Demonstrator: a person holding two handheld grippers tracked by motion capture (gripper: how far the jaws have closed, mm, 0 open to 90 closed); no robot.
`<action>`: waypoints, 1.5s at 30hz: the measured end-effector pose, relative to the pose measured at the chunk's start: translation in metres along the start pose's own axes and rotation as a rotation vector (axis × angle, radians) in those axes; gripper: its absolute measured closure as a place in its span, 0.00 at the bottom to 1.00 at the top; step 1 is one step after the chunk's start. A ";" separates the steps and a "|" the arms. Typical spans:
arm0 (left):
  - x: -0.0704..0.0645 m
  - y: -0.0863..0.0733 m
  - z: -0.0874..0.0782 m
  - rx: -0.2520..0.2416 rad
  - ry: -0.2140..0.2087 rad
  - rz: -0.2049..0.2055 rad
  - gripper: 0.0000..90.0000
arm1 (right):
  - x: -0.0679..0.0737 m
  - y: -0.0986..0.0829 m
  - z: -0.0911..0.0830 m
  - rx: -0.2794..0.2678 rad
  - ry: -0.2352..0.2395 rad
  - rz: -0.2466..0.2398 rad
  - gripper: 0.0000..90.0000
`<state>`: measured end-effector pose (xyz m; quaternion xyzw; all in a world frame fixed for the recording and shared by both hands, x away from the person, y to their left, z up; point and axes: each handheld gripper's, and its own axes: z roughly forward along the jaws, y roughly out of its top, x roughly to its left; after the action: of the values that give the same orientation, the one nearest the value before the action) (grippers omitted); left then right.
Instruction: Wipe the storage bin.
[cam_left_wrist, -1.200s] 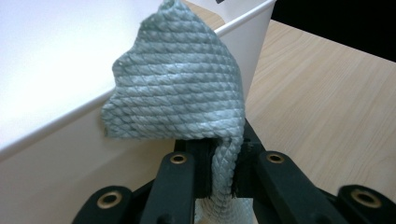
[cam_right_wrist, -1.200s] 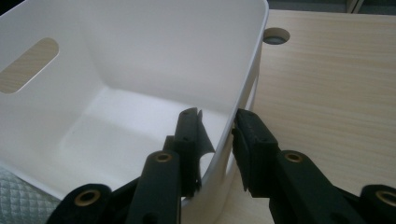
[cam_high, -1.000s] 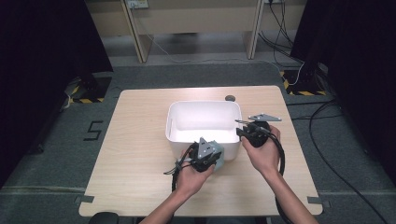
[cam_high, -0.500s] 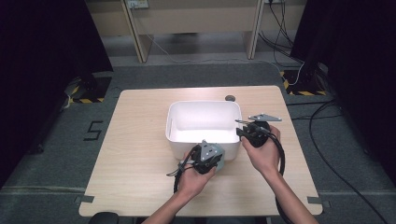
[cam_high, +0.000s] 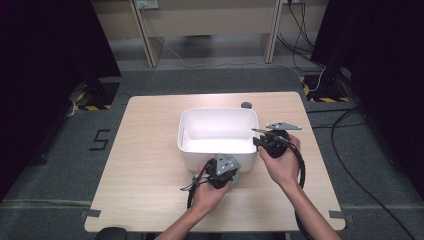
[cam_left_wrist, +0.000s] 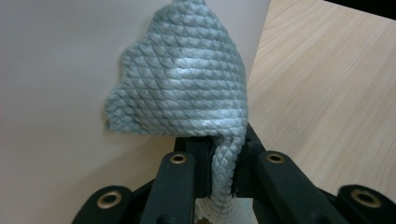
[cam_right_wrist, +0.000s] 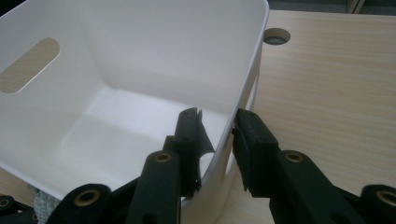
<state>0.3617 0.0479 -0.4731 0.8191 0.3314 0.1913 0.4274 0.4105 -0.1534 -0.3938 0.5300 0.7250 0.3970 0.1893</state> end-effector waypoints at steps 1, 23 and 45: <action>0.000 0.000 0.000 0.000 0.000 0.000 0.90 | 0.000 0.000 0.000 0.000 0.000 0.000 0.80; -0.001 -0.004 0.006 0.013 -0.002 0.001 0.90 | 0.000 0.000 0.000 0.000 -0.001 0.000 0.80; -0.008 0.001 0.012 0.013 -0.008 0.009 0.90 | 0.000 0.000 0.000 -0.001 0.001 0.003 0.79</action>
<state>0.3641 0.0349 -0.4795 0.8241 0.3274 0.1875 0.4225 0.4105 -0.1533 -0.3938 0.5308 0.7243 0.3976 0.1886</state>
